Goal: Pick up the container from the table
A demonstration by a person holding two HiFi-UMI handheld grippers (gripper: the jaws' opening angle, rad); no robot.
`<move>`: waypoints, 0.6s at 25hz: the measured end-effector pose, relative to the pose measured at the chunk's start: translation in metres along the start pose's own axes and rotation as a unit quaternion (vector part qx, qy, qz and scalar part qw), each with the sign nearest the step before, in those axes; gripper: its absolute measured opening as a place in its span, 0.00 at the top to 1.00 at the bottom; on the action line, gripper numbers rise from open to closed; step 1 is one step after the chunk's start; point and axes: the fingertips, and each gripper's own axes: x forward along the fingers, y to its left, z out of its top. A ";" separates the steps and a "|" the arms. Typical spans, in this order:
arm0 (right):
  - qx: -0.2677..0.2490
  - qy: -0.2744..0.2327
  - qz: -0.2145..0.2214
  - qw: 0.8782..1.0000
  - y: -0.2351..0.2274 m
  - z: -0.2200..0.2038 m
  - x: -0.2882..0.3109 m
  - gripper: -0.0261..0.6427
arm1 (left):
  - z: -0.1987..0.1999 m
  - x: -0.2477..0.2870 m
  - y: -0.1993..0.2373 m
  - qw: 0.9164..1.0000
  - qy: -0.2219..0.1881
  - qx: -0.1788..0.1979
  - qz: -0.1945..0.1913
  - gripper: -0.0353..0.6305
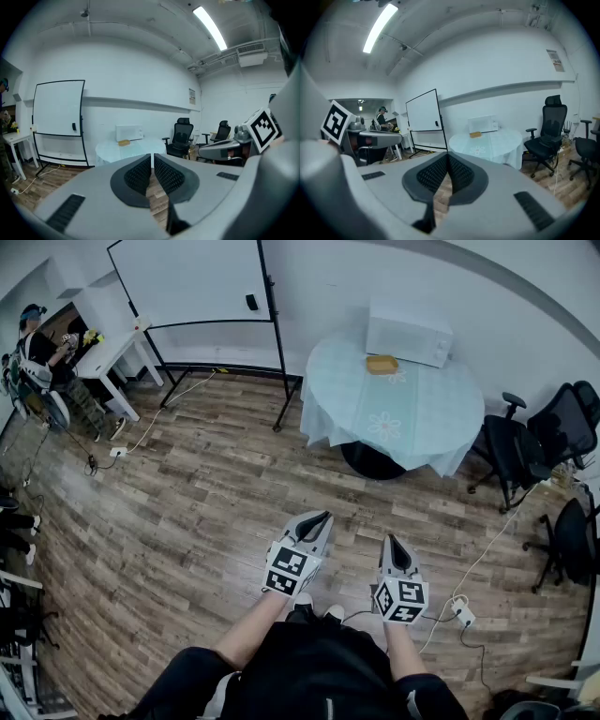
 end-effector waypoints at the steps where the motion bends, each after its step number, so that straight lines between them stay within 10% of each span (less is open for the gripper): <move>1: 0.003 -0.003 -0.002 1.000 0.002 0.001 -0.001 0.93 | -0.001 -0.002 0.001 1.000 0.000 -0.004 0.000 0.90; 15: 0.009 0.004 -0.022 1.000 0.014 0.000 0.016 0.92 | -0.005 0.000 0.024 1.000 -0.003 -0.015 -0.015 0.90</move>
